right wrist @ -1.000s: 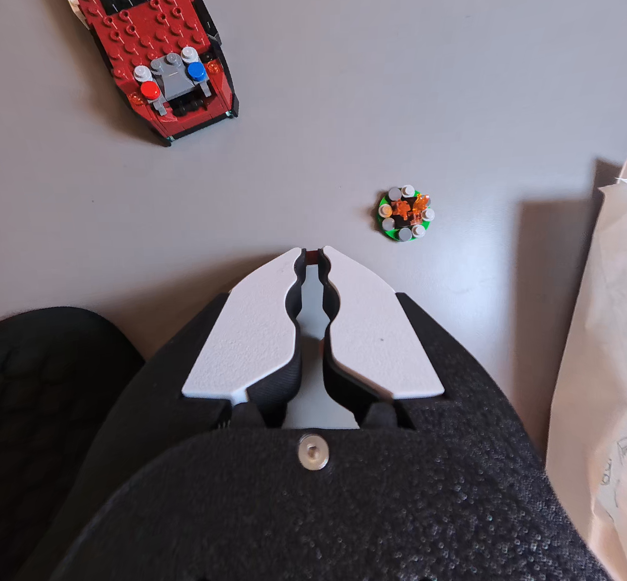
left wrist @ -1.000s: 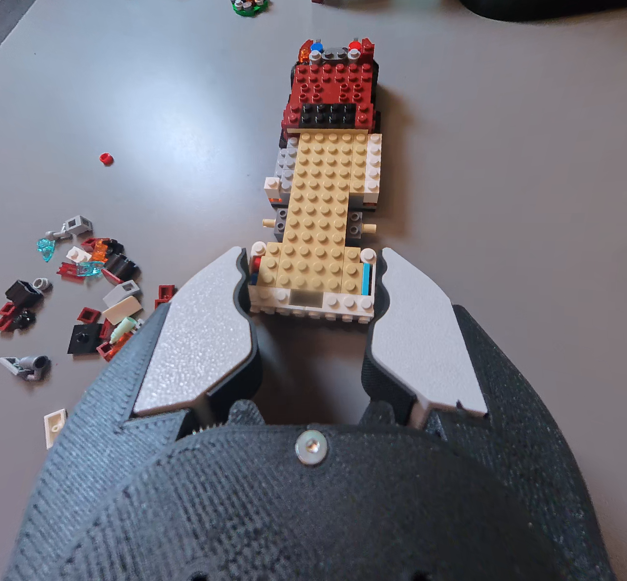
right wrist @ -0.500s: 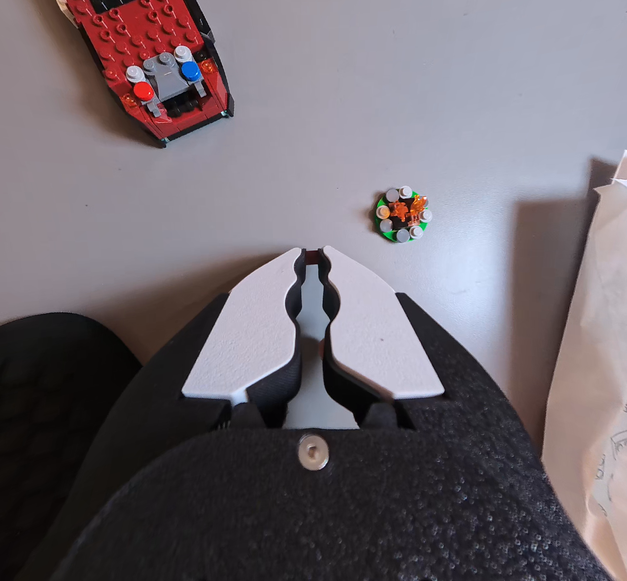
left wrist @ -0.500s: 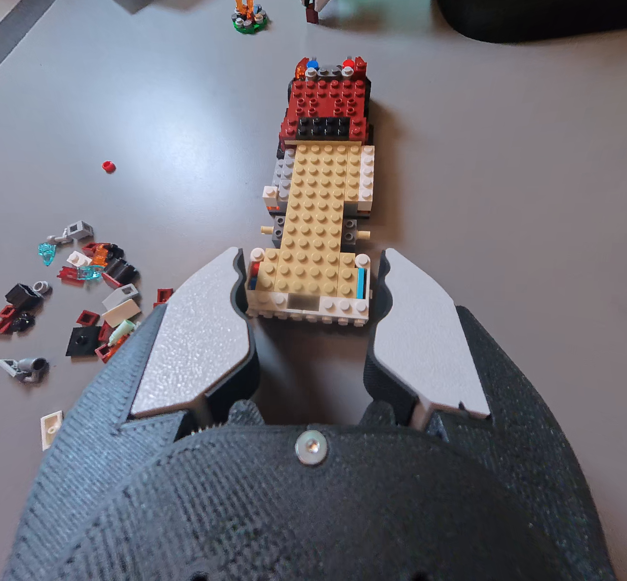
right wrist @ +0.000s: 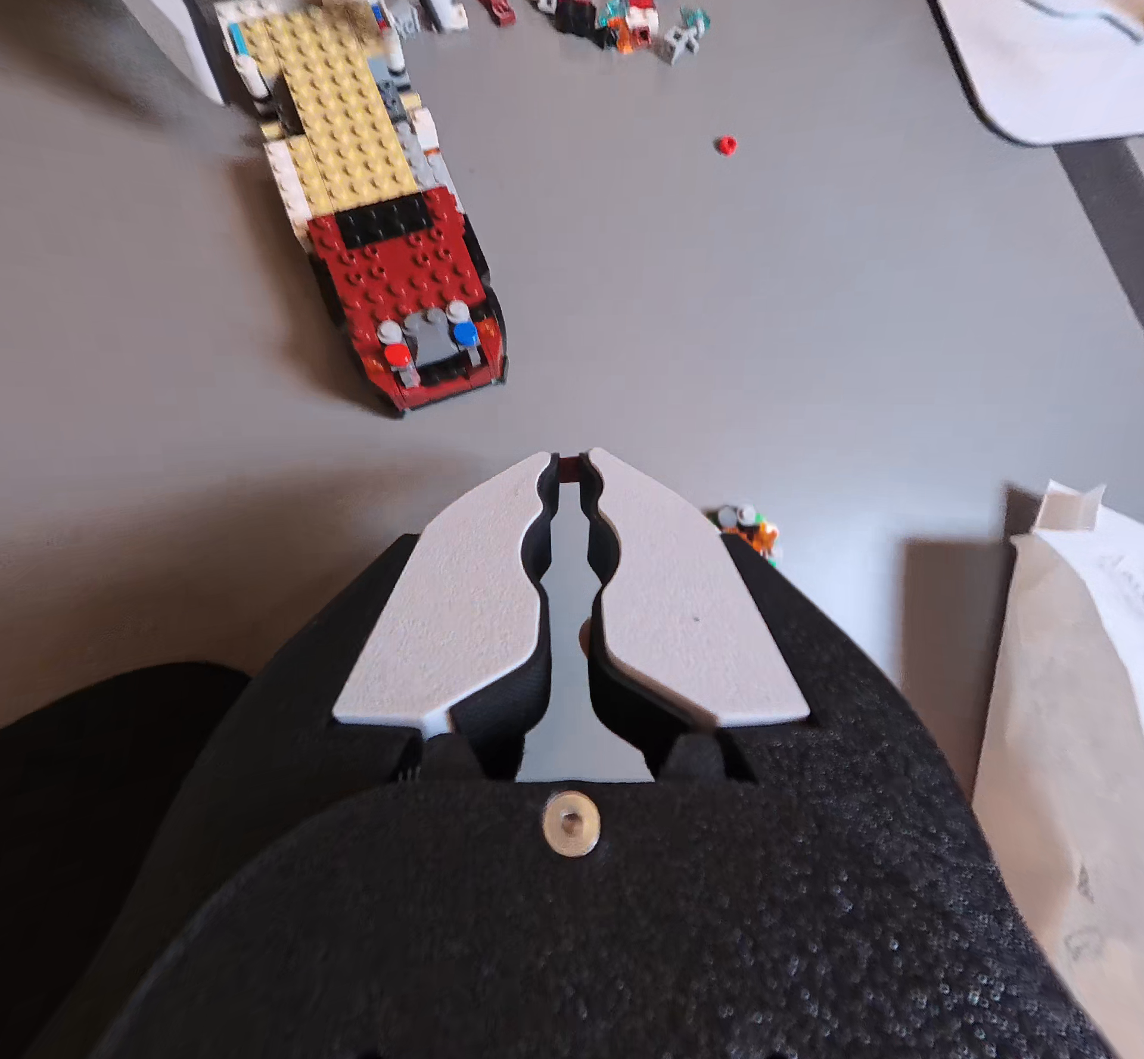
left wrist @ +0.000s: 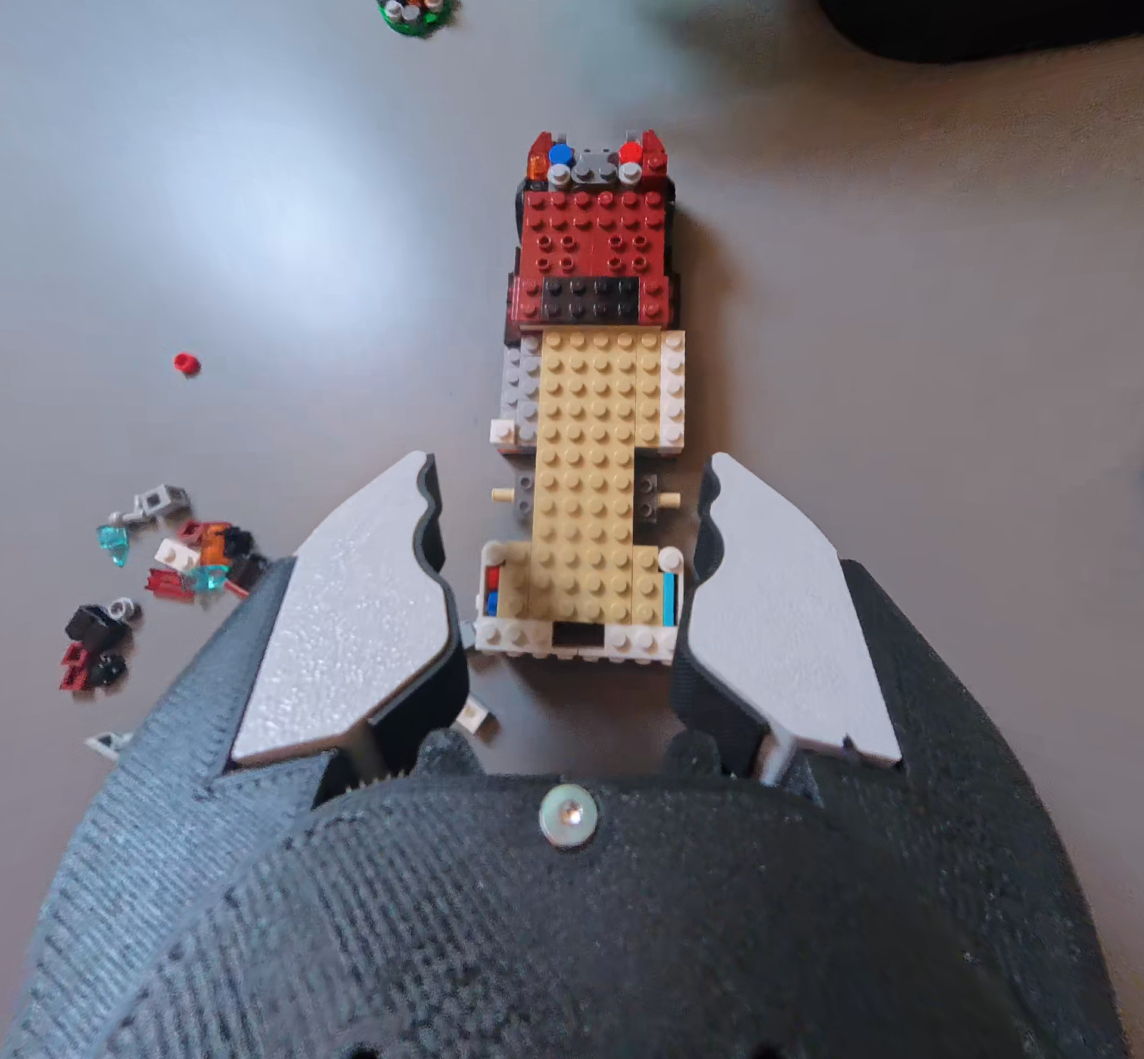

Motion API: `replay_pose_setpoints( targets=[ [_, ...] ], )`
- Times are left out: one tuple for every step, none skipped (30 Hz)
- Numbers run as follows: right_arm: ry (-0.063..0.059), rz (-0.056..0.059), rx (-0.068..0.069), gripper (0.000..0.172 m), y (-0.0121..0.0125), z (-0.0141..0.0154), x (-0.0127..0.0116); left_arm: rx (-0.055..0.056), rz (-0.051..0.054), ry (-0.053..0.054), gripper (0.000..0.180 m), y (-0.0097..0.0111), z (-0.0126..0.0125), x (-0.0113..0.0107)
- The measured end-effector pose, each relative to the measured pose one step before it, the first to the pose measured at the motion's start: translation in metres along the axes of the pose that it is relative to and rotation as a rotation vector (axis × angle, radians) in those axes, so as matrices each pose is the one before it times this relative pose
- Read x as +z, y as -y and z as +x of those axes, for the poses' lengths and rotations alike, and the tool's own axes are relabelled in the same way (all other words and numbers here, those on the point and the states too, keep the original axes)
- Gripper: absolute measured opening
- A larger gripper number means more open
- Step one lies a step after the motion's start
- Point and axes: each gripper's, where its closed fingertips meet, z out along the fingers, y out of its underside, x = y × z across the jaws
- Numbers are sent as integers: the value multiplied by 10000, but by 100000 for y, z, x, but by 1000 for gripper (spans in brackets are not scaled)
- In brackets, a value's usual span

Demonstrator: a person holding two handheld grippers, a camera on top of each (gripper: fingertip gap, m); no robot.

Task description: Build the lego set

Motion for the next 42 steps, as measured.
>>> replay_pose_setpoints(
  targets=[
    [52,46,-197,6,675,-184,276,221,-337,-128,83,341,139,471],
    [45,36,-202,6,624,-211,280,213,-415,-207,87,238,300,564],
    [20,49,-176,6,589,-182,265,216,-417,-109,90,250,175,588],
    [30,60,-138,6,528,-191,245,257,-366,-47,90,260,114,580],
    [52,47,-104,6,434,-228,207,229,-369,-70,90,156,110,585],
    [16,43,-82,6,328,-174,167,160,-386,-16,90,-14,-29,554],
    [5,35,-59,6,233,-163,109,148,-430,-36,87,-220,-1,502],
    [35,24,-25,6,139,-196,56,146,-326,-190,81,-212,268,354],
    [42,48,3,6,141,-199,21,-37,183,-133,71,496,169,-18],
    [60,67,24,6,137,-237,6,164,-29,209,63,81,-233,18],
    [83,30,33,6,79,-248,20,240,-36,85,63,-24,42,35],
    [72,-5,12,6,24,-205,34,119,62,-19,63,102,185,-12],
    [64,-14,-12,6,4,-181,63,83,66,-74,63,84,274,3],
    [91,-25,1,6,-15,-179,89,93,61,-67,63,89,288,1],
    [131,-52,29,6,-55,-195,117,107,53,-59,63,77,289,4],
    [156,-48,44,6,-34,-235,134,86,36,-50,63,49,281,-10],
    [186,-12,46,6,9,-303,150,81,24,-36,63,18,246,-23],
    [210,2,48,6,44,-373,157,55,24,-35,63,0,203,-24],
    [163,-10,28,6,29,-305,194,46,37,-43,63,13,199,-25],
    [107,-41,7,6,3,-214,230,27,53,-26,63,24,132,-11],
    [106,-73,5,6,-32,-188,229,-1,56,-8,63,30,70,10],
    [106,-95,7,6,-73,-167,242,-6,58,-4,63,13,8,9],
    [99,-109,2,6,-103,-141,218,-25,68,-15,63,21,5,6],
    [88,-92,4,6,-110,-120,188,-35,80,-18,63,19,6,5],
    [72,-72,26,6,-99,-86,159,-41,78,-13,63,12,5,12],
    [79,-59,58,6,-85,-89,111,-43,72,-9,63,5,10,6],
    [91,0,79,6,6,-92,45,-34,60,-5,63,8,-1,7],
    [96,-25,82,6,1,-89,9,-23,39,-2,63,7,8,4],
    [45,-50,71,6,-15,-34,6,-6,22,4,63,-2,-1,9],
    [19,-65,49,6,5,0,28,-3,11,4,63,14,-3,8],
    [14,-75,38,6,14,-6,27,2,9,4,63,3,3,1],
    [18,-78,40,6,12,-2,37,6,17,5,63,9,-1,15],
    [40,-69,39,6,13,-28,72,-5,25,5,63,16,6,7],
    [46,-32,18,6,39,-32,79,-6,29,5,63,12,6,4],
    [48,7,4,6,40,-1,39,-5,23,9,63,-1,1,9],
    [59,26,35,6,25,9,16,-11,21,8,63,10,-2,5],
    [63,63,58,6,41,3,0,-11,18,7,63,7,8,2],
    [63,123,75,6,75,-13,17,-10,10,10,63,5,4,1],
    [57,138,87,6,53,-6,1,-3,5,11,63,-7,9,5],
    [49,133,103,6,19,-7,-18,-8,4,9,63,5,-6,3],
    [57,171,134,6,20,-13,-44,-2,5,4,63,-2,6,-2],
    [65,205,157,6,28,-21,-67,5,6,-2,63,0,9,-2]
  ],
)
